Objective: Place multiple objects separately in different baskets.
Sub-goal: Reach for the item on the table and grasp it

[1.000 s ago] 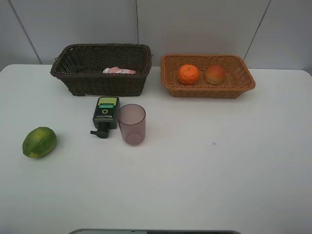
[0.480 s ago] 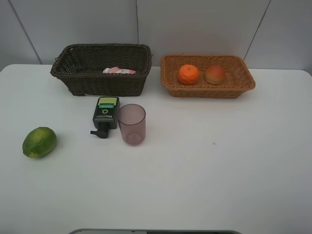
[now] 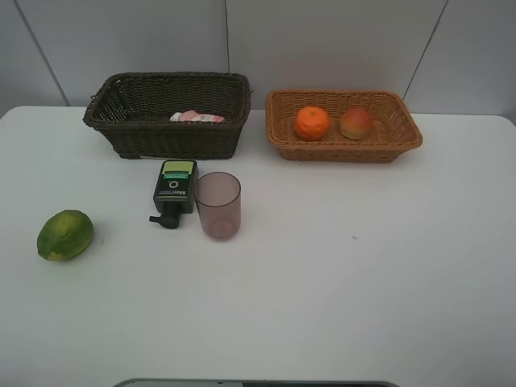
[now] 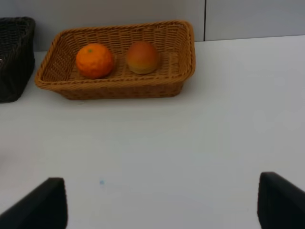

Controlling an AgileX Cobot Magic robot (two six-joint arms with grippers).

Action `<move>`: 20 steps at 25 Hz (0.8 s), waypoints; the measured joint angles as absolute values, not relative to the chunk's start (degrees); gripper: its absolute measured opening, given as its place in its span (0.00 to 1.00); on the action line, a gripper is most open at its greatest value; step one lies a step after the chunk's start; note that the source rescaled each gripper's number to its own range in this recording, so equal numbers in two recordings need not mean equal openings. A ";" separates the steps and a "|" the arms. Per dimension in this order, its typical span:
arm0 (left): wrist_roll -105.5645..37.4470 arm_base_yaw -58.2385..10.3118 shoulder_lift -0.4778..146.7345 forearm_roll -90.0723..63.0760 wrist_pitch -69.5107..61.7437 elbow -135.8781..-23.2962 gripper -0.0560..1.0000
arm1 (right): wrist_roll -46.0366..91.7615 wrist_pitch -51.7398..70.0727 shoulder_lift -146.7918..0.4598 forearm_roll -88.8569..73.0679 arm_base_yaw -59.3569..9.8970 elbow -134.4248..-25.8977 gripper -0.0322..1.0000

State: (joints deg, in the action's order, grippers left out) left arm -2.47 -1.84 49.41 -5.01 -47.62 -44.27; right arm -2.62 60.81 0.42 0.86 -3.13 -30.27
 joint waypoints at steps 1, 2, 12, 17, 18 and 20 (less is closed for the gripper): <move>-3.09 -1.84 52.89 -5.01 -47.55 -44.77 1.00 | -2.62 60.81 0.42 0.86 -3.13 -30.27 0.74; -3.50 -1.84 55.83 -5.01 -47.44 -45.30 1.00 | -2.62 60.81 0.42 0.86 -3.13 -30.27 0.74; -5.00 -8.86 83.54 -4.81 -42.61 -53.60 1.00 | -2.62 60.81 0.42 0.86 -3.13 -30.27 0.74; -4.57 -13.56 92.11 -4.86 -40.46 -60.51 1.00 | -2.62 60.81 0.42 0.86 -3.13 -30.27 0.74; -4.01 -14.43 93.94 -4.86 -40.05 -62.27 1.00 | -2.62 60.81 0.42 0.86 -3.13 -30.27 0.74; -1.53 -16.24 97.60 -5.12 -39.73 -66.12 1.00 | -2.62 60.81 0.42 0.86 -3.13 -30.27 0.74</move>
State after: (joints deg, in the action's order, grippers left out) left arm -1.53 -16.24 97.60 -5.12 -39.73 -66.12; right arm -2.62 60.81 0.42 0.86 -3.13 -30.27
